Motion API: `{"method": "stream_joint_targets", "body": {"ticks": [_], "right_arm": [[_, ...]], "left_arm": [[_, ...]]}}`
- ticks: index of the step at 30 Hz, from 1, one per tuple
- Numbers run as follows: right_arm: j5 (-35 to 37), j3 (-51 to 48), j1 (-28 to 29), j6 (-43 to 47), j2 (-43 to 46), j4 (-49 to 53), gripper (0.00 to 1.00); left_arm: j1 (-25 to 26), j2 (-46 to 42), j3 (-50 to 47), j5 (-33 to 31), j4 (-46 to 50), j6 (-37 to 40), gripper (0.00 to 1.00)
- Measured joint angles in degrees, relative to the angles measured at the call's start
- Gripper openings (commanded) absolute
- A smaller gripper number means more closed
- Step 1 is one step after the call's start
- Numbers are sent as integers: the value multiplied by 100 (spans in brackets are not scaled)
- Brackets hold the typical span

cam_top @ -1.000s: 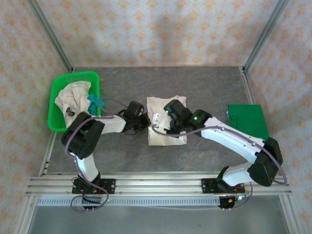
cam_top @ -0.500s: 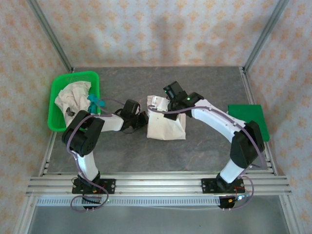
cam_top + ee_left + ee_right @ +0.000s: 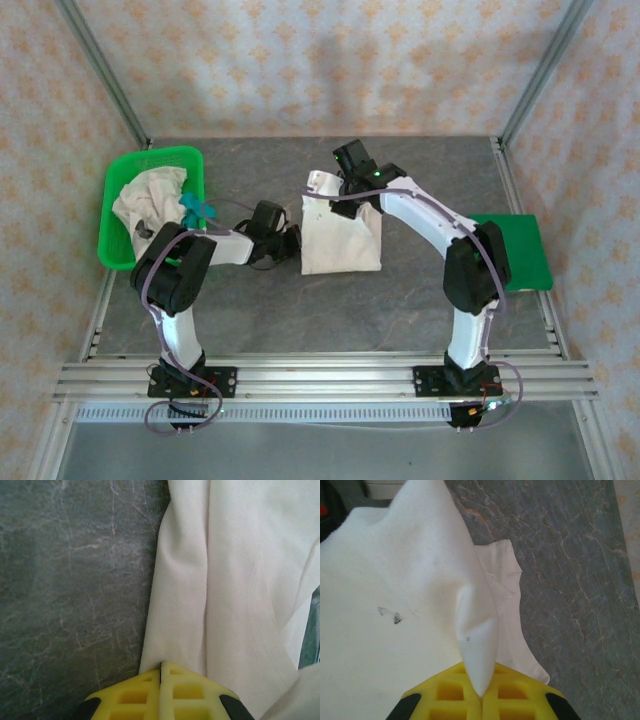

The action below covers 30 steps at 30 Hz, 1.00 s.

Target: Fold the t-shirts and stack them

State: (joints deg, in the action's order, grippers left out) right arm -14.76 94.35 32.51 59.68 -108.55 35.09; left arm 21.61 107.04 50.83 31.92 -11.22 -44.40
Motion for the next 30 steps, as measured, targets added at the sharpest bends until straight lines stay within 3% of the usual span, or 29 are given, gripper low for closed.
{"method": "stream_joint_targets", "body": {"ticks": [13,30], "right_arm": [[216,778,-247,146,-1005,-87,0],[664,951,-310,170,-1915,-660,0]], "left_arm": [[-2,35,46,26,2,101,0],[-2,35,46,26,4,101,0]]}}
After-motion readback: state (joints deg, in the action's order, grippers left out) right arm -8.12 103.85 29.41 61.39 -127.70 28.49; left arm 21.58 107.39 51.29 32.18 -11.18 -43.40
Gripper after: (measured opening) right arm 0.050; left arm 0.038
